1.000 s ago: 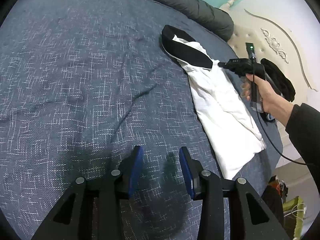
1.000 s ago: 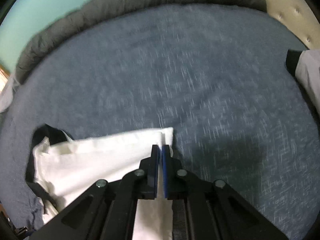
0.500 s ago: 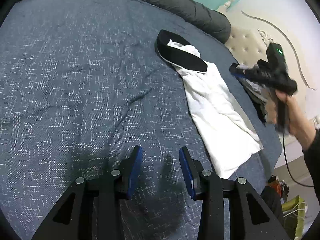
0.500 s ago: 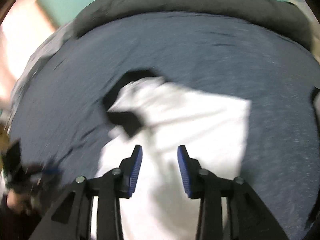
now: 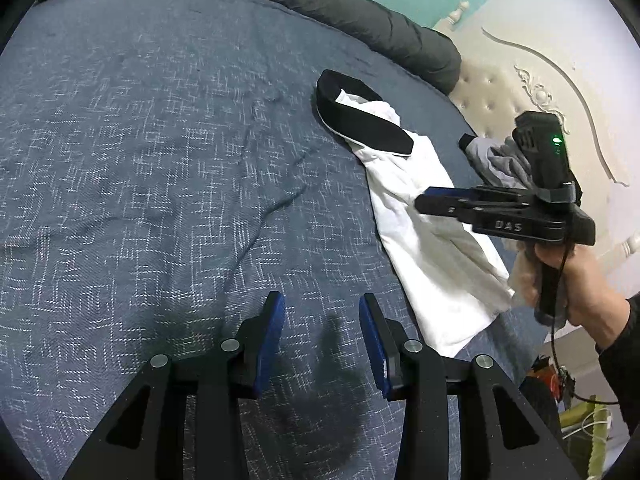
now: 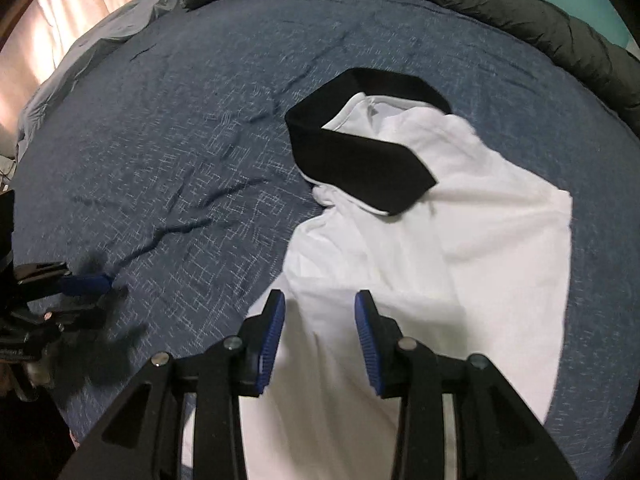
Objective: Fold clothes
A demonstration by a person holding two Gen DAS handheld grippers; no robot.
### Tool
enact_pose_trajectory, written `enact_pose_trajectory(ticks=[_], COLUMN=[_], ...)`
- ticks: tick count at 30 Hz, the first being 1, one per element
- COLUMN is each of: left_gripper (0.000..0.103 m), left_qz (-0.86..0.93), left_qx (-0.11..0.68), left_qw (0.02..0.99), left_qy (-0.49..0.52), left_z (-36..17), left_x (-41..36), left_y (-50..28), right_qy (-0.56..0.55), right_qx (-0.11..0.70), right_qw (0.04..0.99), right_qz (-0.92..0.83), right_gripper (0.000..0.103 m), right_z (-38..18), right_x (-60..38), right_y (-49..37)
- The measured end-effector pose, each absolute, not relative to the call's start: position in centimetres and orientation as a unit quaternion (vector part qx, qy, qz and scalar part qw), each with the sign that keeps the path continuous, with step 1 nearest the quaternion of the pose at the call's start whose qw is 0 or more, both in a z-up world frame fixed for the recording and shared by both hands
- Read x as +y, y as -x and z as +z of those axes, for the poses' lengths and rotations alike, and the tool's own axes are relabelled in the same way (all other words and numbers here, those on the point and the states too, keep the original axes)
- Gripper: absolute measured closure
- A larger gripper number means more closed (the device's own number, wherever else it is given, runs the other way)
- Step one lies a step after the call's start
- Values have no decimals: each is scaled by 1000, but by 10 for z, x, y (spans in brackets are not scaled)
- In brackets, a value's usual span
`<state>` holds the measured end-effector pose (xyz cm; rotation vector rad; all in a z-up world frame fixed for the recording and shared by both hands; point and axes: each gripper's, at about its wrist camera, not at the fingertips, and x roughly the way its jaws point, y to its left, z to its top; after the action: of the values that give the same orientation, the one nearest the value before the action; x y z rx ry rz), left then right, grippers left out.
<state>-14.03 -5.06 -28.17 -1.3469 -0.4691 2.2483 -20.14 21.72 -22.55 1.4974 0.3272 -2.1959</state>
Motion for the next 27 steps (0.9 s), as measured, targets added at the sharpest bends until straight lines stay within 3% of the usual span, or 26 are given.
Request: enact_pose_trajectory(ticks=[2,3,6,11,21,27], left_gripper=[61,60,60,59,59,59], left_qz=[821,821,821,822,820,816], left_qx=[-170,-170,-171,-167,-161,-155], left_qw=[237,236,234,233,232,233], left_qy=[491,491,491,493,498,506], left_z=[-281,-281,-282,-282,-286,-292], left_x=[-51,-51,-52,-51,-47,-43], left_y=[140,140,140,140,139,141], right_qy=[-544,-544,-543,-529,-475,-477], right_qx=[120,121,102,43,-12,-43], right_qw=[236,239,245,250,156,84], right_qz=[-796,-795,-797,-810,-866,-874], right_gripper=[70,85,96,98,99,99], right_z=[-228,-230,-229,-212,-166,-176], right_x=[213,212,214,238,329,382], right_y=[204,205,209,216,256,295])
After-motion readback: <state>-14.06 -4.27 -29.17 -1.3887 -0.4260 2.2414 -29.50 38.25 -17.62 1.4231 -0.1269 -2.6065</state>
